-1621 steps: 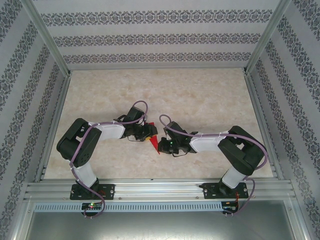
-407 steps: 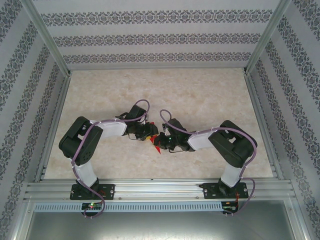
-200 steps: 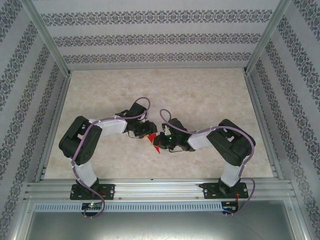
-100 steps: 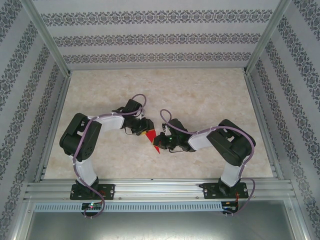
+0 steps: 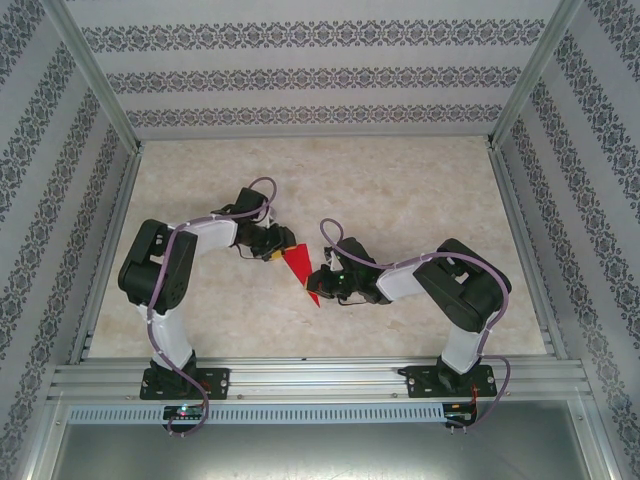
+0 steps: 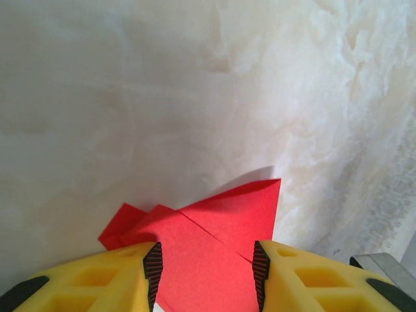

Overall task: Fold a paper plane with a square sheet of paper (pick it up from the middle)
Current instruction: Fold the wing for the fifth time at the center of the table.

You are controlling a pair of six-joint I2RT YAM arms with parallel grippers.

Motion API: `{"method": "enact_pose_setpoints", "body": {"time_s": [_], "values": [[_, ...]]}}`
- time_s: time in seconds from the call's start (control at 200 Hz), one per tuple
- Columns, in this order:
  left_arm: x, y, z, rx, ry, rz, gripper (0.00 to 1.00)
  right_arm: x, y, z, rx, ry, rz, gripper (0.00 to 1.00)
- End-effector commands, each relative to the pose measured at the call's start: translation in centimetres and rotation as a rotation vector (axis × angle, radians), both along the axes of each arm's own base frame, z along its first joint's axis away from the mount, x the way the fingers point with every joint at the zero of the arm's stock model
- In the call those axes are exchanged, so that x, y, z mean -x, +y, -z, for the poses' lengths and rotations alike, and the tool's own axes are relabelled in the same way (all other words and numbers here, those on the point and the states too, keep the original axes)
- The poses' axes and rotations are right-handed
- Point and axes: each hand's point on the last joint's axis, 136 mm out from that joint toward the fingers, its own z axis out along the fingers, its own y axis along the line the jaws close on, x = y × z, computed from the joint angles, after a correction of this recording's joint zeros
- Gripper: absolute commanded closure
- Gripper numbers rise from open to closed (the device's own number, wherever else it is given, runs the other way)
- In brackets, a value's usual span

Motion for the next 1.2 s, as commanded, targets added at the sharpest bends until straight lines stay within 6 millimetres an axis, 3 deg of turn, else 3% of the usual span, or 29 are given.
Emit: {"method": "enact_pose_setpoints", "body": {"time_s": [0.0,0.175,0.405,0.535,0.629,0.804,0.919,1.194], "values": [[-2.3,3.5,1.6,-0.114,-0.025,-0.075,0.54,4.7,-5.0,6.1,0.226,0.204,-0.007,1.0],[-3.5,4.2,1.0,-0.1,-0.037,-0.091,0.53,4.8,-4.8,6.0,0.22,0.206,-0.012,1.0],[-5.0,5.1,-2.6,-0.091,-0.091,-0.1,0.53,4.5,-4.6,5.8,0.213,0.202,-0.015,1.0],[-4.3,4.0,-5.4,-0.011,-0.135,-0.087,0.52,4.2,-4.4,5.6,0.21,0.195,-0.008,1.0],[-2.5,1.7,-6.5,0.07,-0.149,-0.042,0.53,4.0,-4.2,5.5,0.205,0.194,-0.005,1.0],[2.4,-3.1,-5.6,0.097,-0.128,0.094,0.55,3.8,-4.1,5.4,0.207,0.194,-0.002,1.0],[4.1,-5.9,-4.9,0.123,-0.134,0.165,0.55,4.0,-4.2,5.6,0.21,0.199,-0.004,1.0],[4.8,-5.4,0.3,0.052,-0.075,0.165,0.56,4.2,-4.4,5.7,0.215,0.201,-0.005,1.0]]}}
